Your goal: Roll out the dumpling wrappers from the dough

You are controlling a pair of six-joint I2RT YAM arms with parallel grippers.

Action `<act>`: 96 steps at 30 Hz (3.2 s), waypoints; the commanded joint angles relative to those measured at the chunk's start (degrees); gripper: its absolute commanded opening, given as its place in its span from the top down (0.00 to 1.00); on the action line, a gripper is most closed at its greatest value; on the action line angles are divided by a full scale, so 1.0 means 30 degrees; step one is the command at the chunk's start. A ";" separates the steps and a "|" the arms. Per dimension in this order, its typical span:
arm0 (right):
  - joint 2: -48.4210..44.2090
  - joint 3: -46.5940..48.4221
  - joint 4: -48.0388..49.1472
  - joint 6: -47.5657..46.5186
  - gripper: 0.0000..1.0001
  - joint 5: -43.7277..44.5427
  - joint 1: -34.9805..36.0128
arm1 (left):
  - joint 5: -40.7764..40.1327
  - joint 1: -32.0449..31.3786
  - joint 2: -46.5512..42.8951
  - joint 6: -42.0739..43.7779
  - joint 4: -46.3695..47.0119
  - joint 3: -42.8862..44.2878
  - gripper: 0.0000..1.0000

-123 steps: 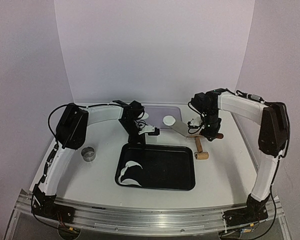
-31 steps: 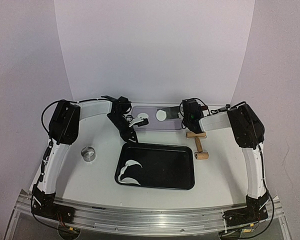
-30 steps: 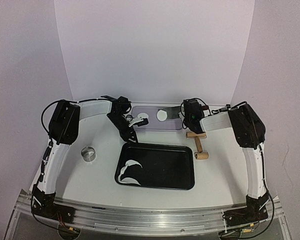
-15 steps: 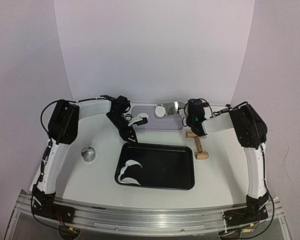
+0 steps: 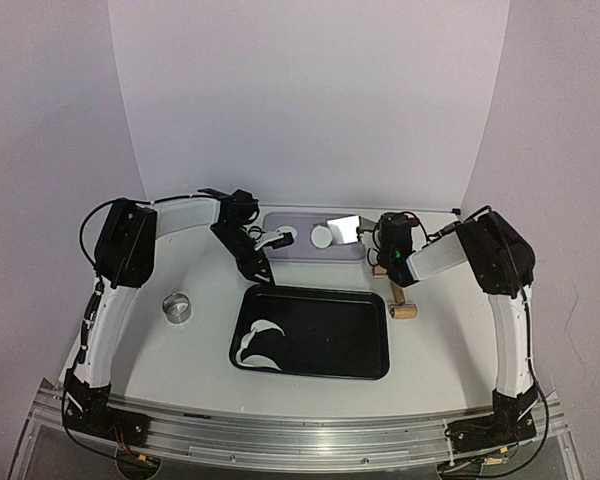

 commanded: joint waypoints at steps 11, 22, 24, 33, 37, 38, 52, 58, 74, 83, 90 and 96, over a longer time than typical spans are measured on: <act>-0.1623 -0.0822 0.2192 -0.4203 1.00 -0.0679 -0.0409 | 0.0697 0.0243 -0.1529 -0.0413 0.0033 0.0524 0.50; -0.1336 0.1114 0.2213 -0.4082 1.00 -0.0570 -0.0846 | 0.0605 0.0251 -0.1525 -0.0244 -0.0057 0.0429 0.50; -0.1543 0.2572 0.2183 -0.4158 1.00 -0.0610 -0.0993 | 0.0572 0.0271 -0.1521 -0.0238 -0.0064 0.0478 0.50; 0.0330 -0.1502 0.2265 -0.3716 1.00 -0.1288 -0.0777 | 0.0562 0.0280 -0.1366 -0.0322 -0.0014 0.1109 0.50; 0.0371 -0.0686 0.2269 -0.3676 1.00 -0.1333 -0.0829 | 0.0489 0.0281 -0.1493 -0.0229 -0.0029 0.0963 0.50; 0.0297 0.0348 0.2269 -0.3698 1.00 -0.1262 -0.0868 | 0.0482 0.0292 -0.1486 -0.0213 -0.0039 0.0939 0.50; 0.0295 -0.0957 0.2207 -0.3784 1.00 -0.1810 -0.1028 | 0.0423 0.0287 -0.1591 -0.0248 0.0116 0.0826 0.50; -0.0055 0.2180 0.3201 -0.4613 1.00 -0.2107 -0.1214 | 0.0306 0.0334 -0.1678 -0.0179 0.0036 0.0673 0.50; 0.0073 -0.0088 0.4223 -0.5286 1.00 -0.2973 -0.1481 | 0.0472 0.0402 -0.1733 -0.0418 0.0324 0.0811 0.50; -0.1034 0.3320 0.2767 -0.4885 1.00 -0.2226 -0.1534 | 0.0554 0.0395 -0.1828 -0.0546 0.0407 0.0691 0.50; 0.0913 -0.1269 0.2568 -0.4515 1.00 -0.2232 -0.0861 | 0.0636 0.0397 -0.1919 -0.0552 0.0449 0.0419 0.50; 0.0424 0.1822 0.2419 -0.4711 1.00 -0.1822 -0.1118 | 0.0569 0.0459 -0.2144 -0.0455 0.0536 0.0034 0.50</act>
